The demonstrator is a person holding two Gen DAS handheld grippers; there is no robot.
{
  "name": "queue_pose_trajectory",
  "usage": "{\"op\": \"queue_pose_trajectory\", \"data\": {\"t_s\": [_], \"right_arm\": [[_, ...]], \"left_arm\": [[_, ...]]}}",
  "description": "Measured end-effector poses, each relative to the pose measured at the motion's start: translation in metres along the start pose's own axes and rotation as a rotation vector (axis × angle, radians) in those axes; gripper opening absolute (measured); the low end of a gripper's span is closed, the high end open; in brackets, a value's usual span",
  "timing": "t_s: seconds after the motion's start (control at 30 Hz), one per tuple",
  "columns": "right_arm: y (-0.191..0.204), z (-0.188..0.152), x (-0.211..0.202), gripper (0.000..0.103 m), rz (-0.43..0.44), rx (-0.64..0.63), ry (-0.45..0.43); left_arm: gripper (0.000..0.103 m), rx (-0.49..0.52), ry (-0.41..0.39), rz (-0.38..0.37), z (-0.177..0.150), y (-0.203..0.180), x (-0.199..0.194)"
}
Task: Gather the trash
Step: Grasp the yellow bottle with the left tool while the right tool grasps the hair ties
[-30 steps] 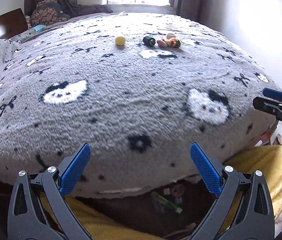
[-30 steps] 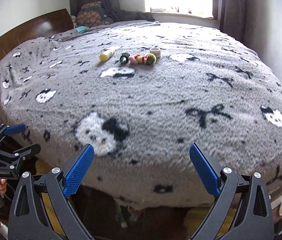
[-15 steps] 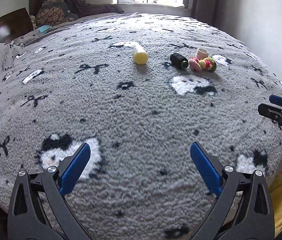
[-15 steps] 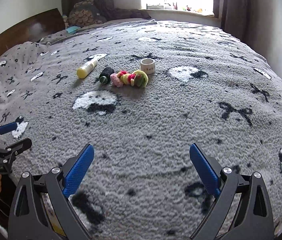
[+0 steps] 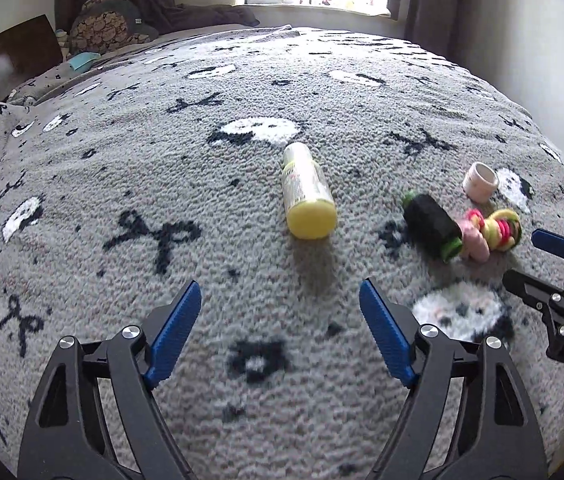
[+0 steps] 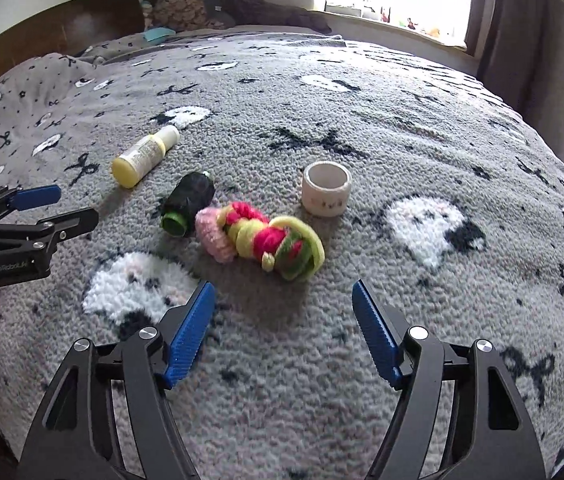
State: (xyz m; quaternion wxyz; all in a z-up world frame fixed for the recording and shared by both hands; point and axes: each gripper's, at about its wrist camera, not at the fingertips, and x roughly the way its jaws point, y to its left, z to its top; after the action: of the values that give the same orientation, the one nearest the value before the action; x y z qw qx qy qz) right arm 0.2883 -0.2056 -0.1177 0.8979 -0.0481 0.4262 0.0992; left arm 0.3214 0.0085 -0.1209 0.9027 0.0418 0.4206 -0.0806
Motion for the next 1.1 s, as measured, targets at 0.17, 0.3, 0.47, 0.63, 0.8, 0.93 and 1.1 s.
{"op": "queue_pose_trajectory", "data": {"t_s": [0.17,0.3,0.47,0.63,0.8,0.93,1.1], "right_arm": [[0.002,0.018,0.022,0.072,0.018,-0.037,0.016],[0.005,0.022,0.031,0.069,0.055,-0.061,0.031],[0.008,0.020,0.031,0.045,0.109,-0.078,0.043],[0.015,0.013,0.021,0.026,0.095,-0.102,0.044],[0.020,-0.004,-0.005,0.025,0.092,-0.110,0.042],[0.019,-0.024,-0.032,0.025,0.072,-0.088,0.022],[0.021,-0.050,-0.067,0.026,0.060,-0.071,0.003]], "left_arm": [[0.070,0.017,0.010,0.006,0.026,-0.007,0.026],[0.061,-0.003,0.037,-0.005,0.041,-0.004,0.048],[0.045,-0.017,0.050,-0.038,0.046,-0.002,0.060],[0.029,0.014,0.041,-0.033,0.038,-0.008,0.046],[0.029,0.036,0.028,-0.027,0.017,-0.012,0.018],[0.029,0.030,0.014,-0.041,-0.007,-0.015,-0.014],[0.029,0.035,-0.010,-0.081,-0.043,-0.026,-0.056]]}}
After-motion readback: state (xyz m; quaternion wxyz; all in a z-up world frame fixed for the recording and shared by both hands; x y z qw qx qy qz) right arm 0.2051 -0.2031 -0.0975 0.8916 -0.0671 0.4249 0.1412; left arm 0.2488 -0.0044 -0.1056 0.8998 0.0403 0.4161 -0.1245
